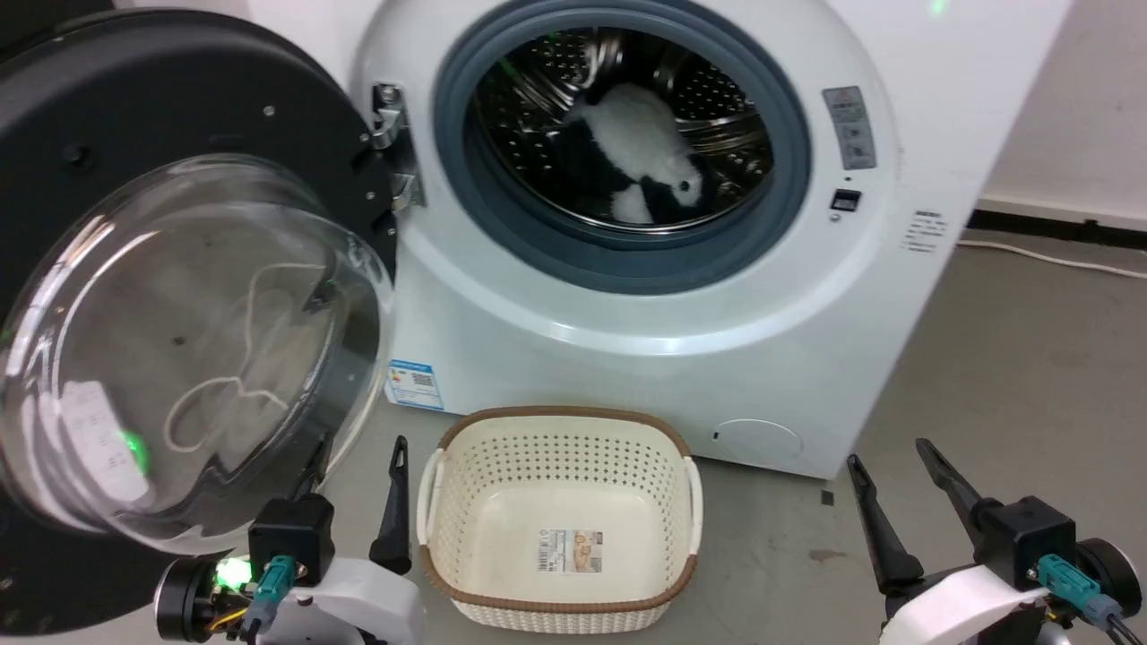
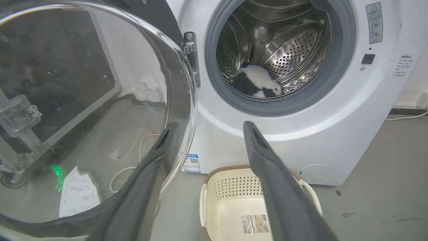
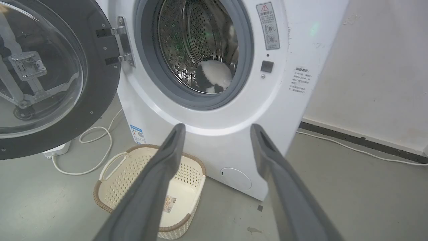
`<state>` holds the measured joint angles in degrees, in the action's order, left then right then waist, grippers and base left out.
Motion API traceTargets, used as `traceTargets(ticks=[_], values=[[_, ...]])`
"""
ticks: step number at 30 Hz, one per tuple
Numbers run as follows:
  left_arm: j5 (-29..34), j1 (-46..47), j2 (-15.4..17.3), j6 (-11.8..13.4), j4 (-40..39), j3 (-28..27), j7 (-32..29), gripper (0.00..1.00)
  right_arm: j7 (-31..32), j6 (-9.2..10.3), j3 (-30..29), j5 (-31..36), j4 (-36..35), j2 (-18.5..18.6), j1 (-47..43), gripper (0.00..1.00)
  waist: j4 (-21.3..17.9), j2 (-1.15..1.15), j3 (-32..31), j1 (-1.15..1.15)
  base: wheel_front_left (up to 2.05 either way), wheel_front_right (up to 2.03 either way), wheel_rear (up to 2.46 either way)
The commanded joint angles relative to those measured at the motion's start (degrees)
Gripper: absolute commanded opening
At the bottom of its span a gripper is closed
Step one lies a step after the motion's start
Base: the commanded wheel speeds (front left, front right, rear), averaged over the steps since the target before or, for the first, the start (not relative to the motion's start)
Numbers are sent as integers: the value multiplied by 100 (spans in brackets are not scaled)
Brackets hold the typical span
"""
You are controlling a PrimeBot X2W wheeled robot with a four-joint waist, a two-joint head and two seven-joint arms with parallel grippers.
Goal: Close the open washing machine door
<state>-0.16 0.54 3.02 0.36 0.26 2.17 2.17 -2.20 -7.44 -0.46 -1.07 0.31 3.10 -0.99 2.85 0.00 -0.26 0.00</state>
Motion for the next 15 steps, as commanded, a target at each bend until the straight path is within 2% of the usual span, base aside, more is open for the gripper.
traceTargets(ticks=[1, 15], values=[[-1, 10, 27, 23, -15, 24, 55, 100, -54, -1, 9, -32, -4, -4, -78, 100, 60, 0, -13, 0, 0, 0, 0], [-9, -108, 69, 161, -137, 109, 235, 100, -233, -1, 316, -64, 132, 87, 16, 100, 603, 0, 3, 0, 0, 0, 0]])
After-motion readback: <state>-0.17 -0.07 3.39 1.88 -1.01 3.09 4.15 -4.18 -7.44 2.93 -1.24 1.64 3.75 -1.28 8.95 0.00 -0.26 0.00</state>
